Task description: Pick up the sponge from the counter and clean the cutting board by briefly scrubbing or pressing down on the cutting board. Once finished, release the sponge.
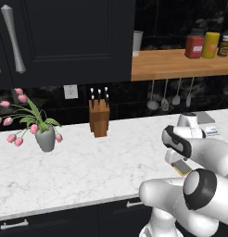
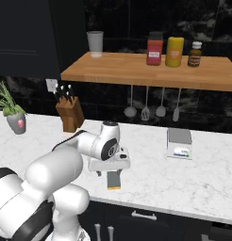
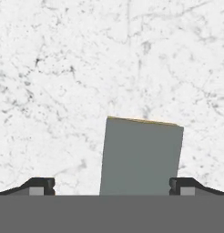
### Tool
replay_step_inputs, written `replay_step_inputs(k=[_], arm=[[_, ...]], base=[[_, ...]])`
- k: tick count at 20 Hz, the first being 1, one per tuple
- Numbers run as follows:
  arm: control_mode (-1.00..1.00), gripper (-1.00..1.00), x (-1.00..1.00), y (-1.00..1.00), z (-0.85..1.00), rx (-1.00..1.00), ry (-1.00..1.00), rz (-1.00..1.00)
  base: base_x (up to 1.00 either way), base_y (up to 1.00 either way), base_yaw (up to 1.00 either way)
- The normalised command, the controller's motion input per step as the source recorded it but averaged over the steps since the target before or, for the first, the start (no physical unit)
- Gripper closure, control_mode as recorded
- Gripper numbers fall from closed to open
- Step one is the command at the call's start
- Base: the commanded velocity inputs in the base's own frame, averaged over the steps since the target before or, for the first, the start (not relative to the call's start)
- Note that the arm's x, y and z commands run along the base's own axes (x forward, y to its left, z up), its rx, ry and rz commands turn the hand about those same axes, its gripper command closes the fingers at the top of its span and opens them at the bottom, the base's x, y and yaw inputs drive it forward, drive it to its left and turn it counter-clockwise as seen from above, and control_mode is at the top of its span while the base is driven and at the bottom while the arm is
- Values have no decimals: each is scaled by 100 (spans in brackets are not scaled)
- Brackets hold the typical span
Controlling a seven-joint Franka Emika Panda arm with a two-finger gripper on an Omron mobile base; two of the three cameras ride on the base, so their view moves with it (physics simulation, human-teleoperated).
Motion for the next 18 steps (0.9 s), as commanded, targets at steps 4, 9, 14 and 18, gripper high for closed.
replay_step_inputs(k=[4,9,14,18], arm=[[-100,-100,18,-4,0,0,-5,-2],[-100,-100,0,-13,-6,0,0,-5],[-100,-100,0,-1,-15,0,0,-1],[-100,-100,0,-1,-16,0,-1,0]], base=[[0,0,0],[0,0,0],[0,0,0],[0,0,0]])
